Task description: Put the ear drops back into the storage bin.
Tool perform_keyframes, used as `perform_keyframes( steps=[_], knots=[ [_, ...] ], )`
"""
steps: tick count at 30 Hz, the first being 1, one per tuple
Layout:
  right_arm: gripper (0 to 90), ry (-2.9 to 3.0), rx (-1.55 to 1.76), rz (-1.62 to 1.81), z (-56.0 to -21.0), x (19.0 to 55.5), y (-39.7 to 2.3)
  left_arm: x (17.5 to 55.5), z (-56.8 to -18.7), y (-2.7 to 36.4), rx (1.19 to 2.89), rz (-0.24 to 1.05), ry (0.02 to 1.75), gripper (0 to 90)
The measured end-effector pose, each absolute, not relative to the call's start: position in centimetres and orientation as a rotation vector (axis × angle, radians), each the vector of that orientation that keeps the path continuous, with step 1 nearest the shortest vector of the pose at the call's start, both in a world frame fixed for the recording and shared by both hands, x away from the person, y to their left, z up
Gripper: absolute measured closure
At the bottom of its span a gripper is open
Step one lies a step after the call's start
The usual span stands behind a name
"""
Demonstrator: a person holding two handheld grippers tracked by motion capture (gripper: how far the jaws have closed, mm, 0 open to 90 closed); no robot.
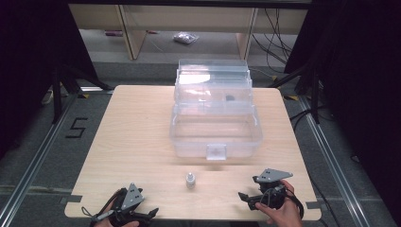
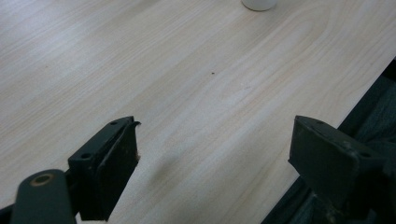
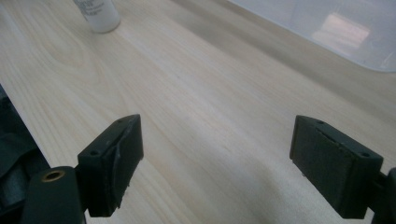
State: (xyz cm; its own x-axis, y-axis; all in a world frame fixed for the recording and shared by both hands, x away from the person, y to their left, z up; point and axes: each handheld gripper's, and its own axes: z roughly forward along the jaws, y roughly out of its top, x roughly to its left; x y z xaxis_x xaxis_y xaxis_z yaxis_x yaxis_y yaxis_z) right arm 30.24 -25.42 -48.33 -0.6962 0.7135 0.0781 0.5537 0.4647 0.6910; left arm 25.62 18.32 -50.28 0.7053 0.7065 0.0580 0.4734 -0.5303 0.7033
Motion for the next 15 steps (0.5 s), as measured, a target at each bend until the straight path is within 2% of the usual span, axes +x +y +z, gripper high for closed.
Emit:
perform_keyframes(
  steps=[15],
  knots=[
    [19.6, 2.556, 1.066, 0.973, -47.49, 30.60, -24.42, 25.68, -50.27, 18.43, 2.248, 0.444, 0.889, 14.9]
  ],
)
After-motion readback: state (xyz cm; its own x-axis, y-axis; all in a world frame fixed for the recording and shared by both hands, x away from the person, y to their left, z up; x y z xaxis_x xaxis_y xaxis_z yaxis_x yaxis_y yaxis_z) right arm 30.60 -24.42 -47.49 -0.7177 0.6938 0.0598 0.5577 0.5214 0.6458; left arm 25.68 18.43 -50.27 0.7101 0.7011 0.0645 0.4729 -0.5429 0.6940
